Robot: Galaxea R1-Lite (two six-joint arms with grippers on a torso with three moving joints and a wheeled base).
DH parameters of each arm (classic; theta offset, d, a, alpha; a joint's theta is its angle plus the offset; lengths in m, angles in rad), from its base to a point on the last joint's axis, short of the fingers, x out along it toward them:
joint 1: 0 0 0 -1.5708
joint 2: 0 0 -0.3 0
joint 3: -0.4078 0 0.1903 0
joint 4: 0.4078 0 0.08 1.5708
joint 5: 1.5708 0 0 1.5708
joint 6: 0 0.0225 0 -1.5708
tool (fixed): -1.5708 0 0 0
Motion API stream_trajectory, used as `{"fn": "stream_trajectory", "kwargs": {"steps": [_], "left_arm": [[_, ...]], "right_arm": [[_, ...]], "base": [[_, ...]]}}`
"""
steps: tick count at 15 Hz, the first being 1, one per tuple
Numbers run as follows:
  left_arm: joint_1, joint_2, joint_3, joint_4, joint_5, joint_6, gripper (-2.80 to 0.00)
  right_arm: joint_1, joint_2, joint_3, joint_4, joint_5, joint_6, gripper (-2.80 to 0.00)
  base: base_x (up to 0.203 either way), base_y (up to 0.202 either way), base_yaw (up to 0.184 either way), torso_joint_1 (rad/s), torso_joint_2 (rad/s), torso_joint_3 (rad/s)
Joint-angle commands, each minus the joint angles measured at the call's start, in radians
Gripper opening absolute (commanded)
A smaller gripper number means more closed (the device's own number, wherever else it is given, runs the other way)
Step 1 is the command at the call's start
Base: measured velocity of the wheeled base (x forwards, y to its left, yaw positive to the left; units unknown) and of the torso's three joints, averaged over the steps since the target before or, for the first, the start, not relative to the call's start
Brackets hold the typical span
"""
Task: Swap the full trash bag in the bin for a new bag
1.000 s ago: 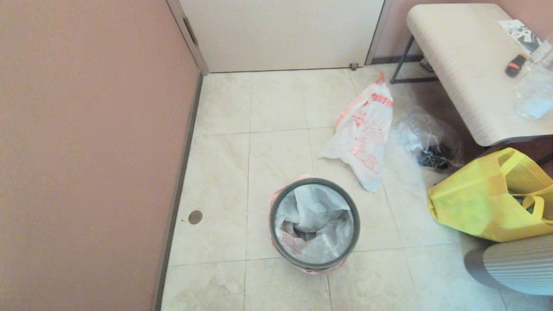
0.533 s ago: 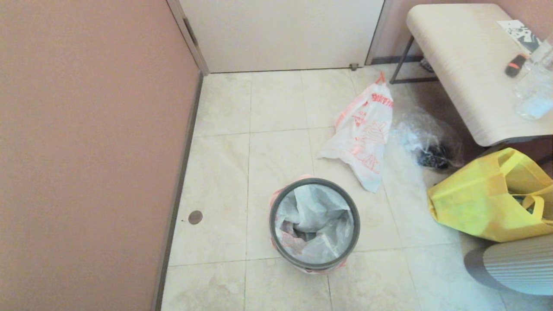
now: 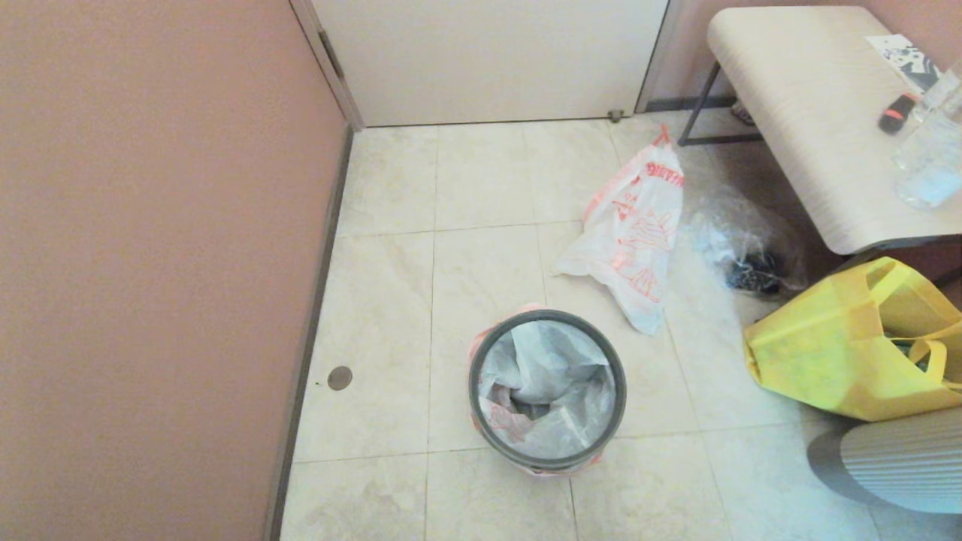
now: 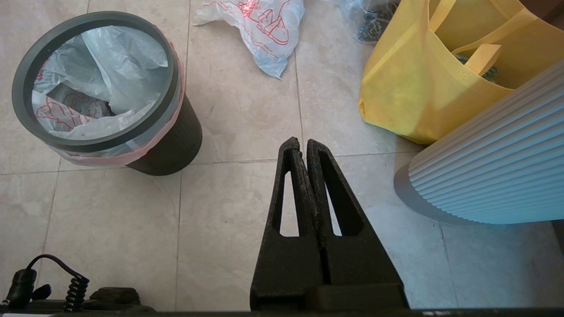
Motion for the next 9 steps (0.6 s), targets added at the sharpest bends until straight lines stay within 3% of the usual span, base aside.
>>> {"fn": "stream_trajectory", "kwargs": {"steps": [1,9], "left_arm": [[0.0,0.001,0.0,0.0,0.0,0.001,-2.8],[0.0,0.001,0.0,0.0,0.0,0.0,-2.8]], "right_arm": [[0.0,0.002,0.005,-0.001,0.0,-0.001,-2.8],[0.0,0.002,0.003,-0.001,-0.014,0.028,-2.8]], "base": [[0.0,0.0,0.0,0.0,0.0,0.0],[0.0,0.0,0.0,0.0,0.0,0.0]]}}
